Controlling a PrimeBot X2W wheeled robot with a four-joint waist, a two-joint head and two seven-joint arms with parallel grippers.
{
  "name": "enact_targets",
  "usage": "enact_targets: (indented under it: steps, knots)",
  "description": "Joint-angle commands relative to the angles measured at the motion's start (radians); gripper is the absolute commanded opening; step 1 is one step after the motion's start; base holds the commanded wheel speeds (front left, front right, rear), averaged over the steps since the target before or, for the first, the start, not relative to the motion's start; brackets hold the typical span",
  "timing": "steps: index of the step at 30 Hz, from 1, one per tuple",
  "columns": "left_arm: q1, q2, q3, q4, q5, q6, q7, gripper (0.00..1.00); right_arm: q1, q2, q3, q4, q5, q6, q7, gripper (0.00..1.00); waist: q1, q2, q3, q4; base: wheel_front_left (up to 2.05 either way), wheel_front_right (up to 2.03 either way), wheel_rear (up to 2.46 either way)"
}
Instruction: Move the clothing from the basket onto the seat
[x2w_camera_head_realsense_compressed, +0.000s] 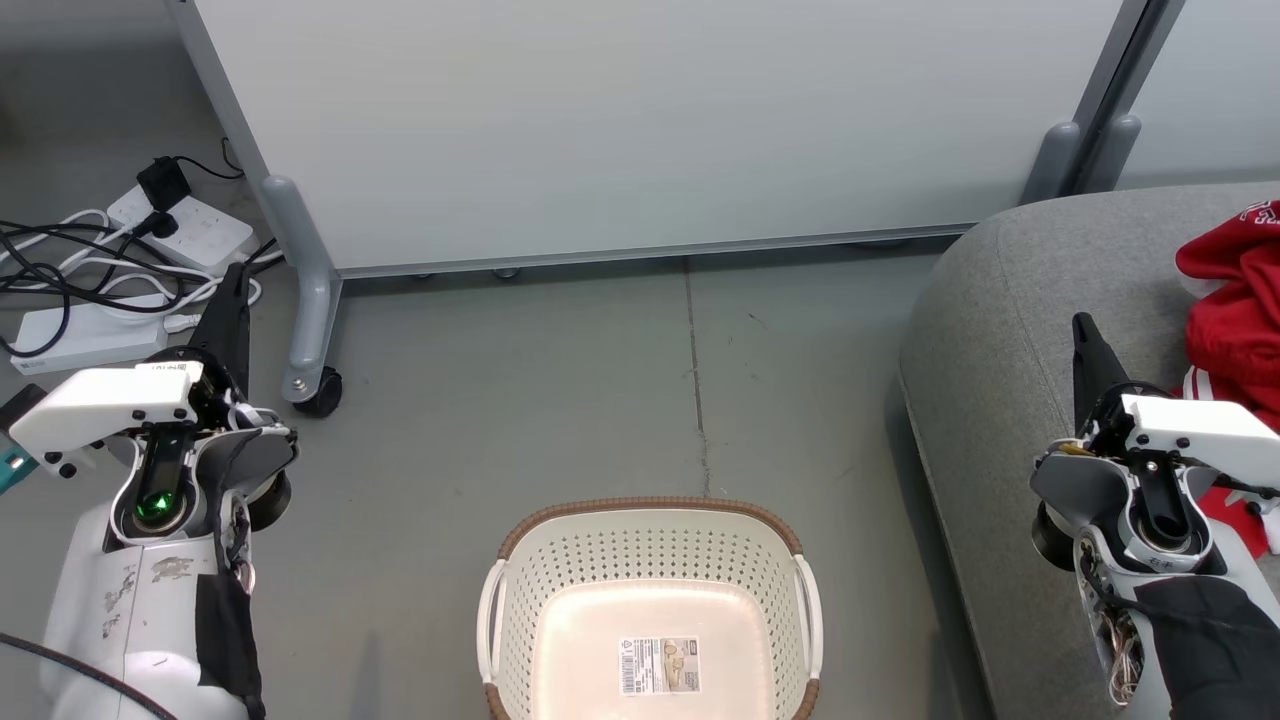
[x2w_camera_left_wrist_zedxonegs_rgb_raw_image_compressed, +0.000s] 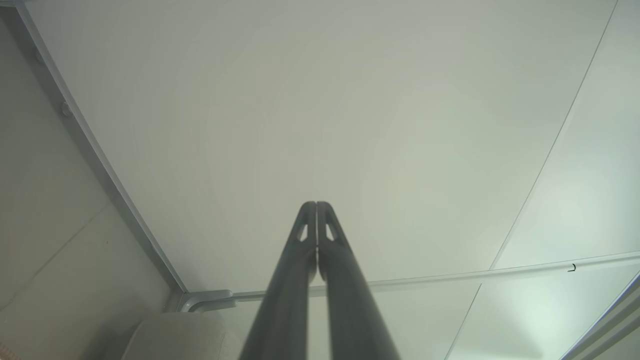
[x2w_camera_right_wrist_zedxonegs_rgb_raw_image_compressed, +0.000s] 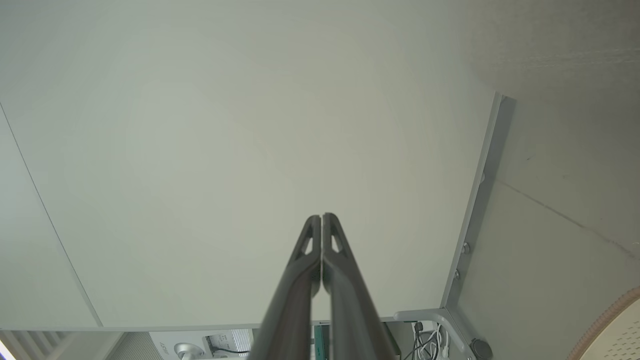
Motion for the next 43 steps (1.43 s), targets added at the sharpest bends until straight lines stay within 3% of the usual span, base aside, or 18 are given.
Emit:
enact_targets:
  steps: [1,43]
  knots:
    - [-0.007,0.006,0.002,0.0,-0.003,-0.005,0.002,0.0,-0.004,-0.009,0.0,0.001,0.005,0.002,-0.003,0.0,0.0,0.0,0.0,0.0,0.0,0.0,0.0]
    - [-0.007,0.006,0.002,-0.001,-0.003,-0.005,0.002,0.0,-0.004,-0.009,0.0,0.001,0.005,0.002,-0.003,0.0,0.0,0.0,0.0,0.0,0.0,0.0,0.0]
